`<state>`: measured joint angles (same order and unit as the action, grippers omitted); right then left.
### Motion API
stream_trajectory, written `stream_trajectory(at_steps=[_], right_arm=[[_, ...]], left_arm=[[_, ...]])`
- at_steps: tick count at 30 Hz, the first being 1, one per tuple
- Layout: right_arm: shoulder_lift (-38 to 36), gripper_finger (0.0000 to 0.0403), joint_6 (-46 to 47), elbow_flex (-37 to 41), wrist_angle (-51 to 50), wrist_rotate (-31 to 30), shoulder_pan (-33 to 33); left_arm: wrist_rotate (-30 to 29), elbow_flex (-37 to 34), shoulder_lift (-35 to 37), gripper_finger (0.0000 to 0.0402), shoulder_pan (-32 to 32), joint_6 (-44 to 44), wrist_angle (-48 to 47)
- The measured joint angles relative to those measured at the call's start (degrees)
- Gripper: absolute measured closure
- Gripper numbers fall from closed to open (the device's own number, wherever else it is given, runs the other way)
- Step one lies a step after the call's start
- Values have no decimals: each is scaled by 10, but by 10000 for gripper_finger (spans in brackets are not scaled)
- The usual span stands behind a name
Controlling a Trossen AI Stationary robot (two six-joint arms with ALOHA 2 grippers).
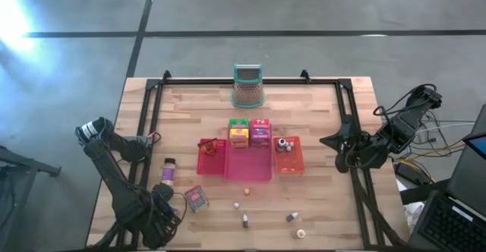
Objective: Pick & Place Kitchen Items
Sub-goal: Put the blue cereal box into the pink bin
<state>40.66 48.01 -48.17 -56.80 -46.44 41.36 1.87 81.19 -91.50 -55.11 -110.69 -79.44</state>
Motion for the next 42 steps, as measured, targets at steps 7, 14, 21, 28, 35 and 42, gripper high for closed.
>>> stream_trajectory(at_steps=[7,14,21,28,35,42], right_arm=[[0,394,0,0,0,0,0],[0,394,0,0,0,0,0],[0,394,0,0,0,0,0],[0,394,0,0,0,0,0],[0,394,0,1,0,0,0],[0,394,0,1,0,0,0]], left_arm=[[4,-30,0,112,0,-4,35],[23,-86,-1,111,0,-1,124],[36,-124,-1,113,1,-1,134],[37,-150,-1,116,3,-2,154],[37,-155,-1,147,4,-3,183],[37,-156,-1,194,4,-4,184]])
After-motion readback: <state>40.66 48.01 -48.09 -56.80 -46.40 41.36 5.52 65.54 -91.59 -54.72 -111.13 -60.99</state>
